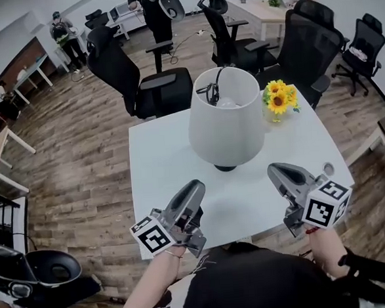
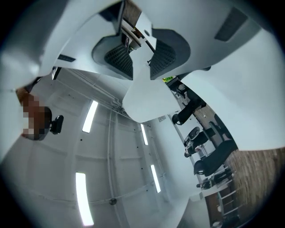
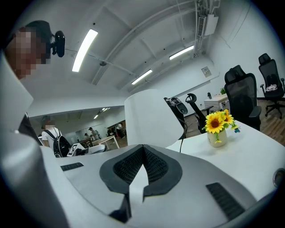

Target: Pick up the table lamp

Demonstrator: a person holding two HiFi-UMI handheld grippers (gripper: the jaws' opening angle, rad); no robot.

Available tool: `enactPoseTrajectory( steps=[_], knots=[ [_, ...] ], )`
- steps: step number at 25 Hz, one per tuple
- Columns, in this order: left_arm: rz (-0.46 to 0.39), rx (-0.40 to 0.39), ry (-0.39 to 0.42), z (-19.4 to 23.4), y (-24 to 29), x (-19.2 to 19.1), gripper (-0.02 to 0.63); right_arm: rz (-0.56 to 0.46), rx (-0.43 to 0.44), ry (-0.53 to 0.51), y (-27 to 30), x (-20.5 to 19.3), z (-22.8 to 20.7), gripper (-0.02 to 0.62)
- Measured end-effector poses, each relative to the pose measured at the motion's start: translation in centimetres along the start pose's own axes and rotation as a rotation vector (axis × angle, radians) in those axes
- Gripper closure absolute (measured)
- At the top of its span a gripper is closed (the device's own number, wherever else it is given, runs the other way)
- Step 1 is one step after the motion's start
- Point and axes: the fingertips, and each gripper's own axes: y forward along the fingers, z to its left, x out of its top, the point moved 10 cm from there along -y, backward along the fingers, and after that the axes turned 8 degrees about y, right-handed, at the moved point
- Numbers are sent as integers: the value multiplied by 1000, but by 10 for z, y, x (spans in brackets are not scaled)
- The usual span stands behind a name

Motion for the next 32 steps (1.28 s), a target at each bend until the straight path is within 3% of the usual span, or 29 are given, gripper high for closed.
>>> enactPoseTrajectory(
  steps=[2, 6, 11, 15, 16, 17, 20, 32],
  knots=[
    [-13, -23, -87, 16, 15, -4, 411, -6, 7, 20, 2, 6, -14, 580],
    [-96, -82, -281, 42, 49, -12, 356, -9, 17, 80, 7, 17, -50, 580],
    [-129, -106, -360, 55, 75, -21, 274, -1, 30, 113, 15, 26, -79, 581],
    [-195, -170, -379, 52, 89, -22, 282, 13, 40, 139, 22, 29, -98, 581],
    [-204, -182, -376, 51, 91, -22, 303, 17, 44, 142, 24, 29, -102, 580],
    [-213, -194, -373, 50, 94, -21, 379, 20, 48, 143, 26, 30, -105, 580],
    [-249, -214, -366, 51, 100, -18, 431, 28, 63, 149, 32, 33, -114, 580],
    [-340, -128, -376, 51, 125, -2, 481, 55, 129, 174, 59, 38, -135, 580]
  ],
)
